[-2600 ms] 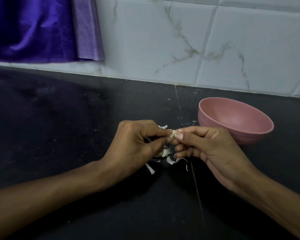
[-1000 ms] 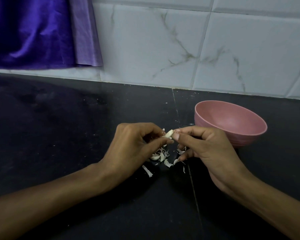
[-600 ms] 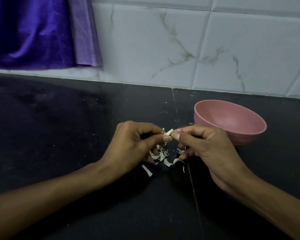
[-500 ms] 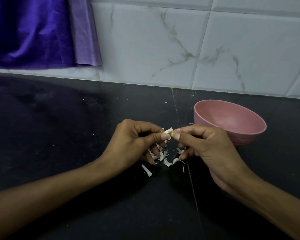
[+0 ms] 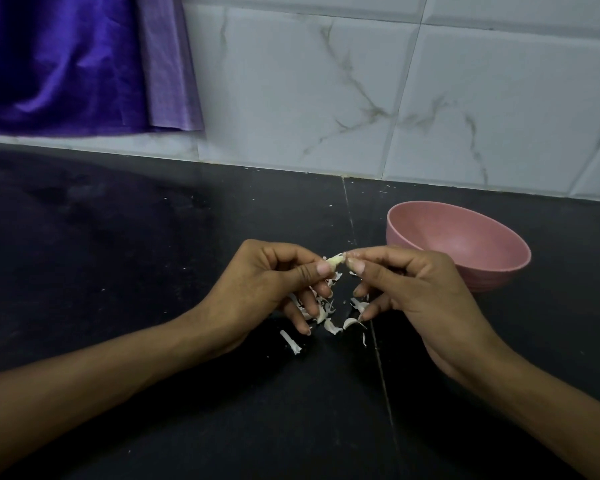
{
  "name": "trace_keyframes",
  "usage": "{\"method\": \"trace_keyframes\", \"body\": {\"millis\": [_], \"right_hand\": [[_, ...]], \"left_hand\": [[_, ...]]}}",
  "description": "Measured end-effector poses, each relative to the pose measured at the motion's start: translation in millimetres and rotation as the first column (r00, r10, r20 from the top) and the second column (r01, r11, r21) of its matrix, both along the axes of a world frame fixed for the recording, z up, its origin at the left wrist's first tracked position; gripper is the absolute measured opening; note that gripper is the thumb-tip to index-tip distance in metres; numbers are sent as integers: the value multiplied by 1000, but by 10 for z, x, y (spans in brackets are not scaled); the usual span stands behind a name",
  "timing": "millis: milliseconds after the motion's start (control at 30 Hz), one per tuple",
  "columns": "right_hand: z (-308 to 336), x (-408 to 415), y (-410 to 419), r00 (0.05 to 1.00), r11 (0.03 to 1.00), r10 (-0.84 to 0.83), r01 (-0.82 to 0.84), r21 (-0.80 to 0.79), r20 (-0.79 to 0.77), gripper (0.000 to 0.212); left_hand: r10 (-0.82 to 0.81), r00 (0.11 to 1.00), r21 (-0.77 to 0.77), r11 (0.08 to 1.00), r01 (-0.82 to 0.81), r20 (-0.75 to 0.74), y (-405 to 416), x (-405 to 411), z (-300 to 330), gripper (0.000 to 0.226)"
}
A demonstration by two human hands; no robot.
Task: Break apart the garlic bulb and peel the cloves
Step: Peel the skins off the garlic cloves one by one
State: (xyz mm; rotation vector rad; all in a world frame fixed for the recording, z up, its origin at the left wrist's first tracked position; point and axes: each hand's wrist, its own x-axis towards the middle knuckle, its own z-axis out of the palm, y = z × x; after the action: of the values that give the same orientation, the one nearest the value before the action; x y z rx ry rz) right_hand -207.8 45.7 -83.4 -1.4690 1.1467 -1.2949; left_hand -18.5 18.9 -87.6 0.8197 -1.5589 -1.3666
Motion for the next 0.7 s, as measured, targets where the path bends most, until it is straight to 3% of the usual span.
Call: {"method": "trace_keyframes", "body": {"millis": [267,400,567,700], "right_hand": [[-3,-8,21,1000,1000,1,-1,-8,-18,6],[14,-5,36,999,999,-14,12,-38,-50,13],[31,-35,35,988,985,-83,61,-161,-132,15],[28,-63,30,977,962,-46,-14,-273,-210,15]], "left_hand": [[6,999,-90,996,-3,36,-23,4,-24,19],[28,997,-167,986,-17,66,-22,12,-29,21],[53,994,-239,971,-28,99,-39,34,-45,22],[67,991,-241,970,-38,114,-42,33,-47,22]]}}
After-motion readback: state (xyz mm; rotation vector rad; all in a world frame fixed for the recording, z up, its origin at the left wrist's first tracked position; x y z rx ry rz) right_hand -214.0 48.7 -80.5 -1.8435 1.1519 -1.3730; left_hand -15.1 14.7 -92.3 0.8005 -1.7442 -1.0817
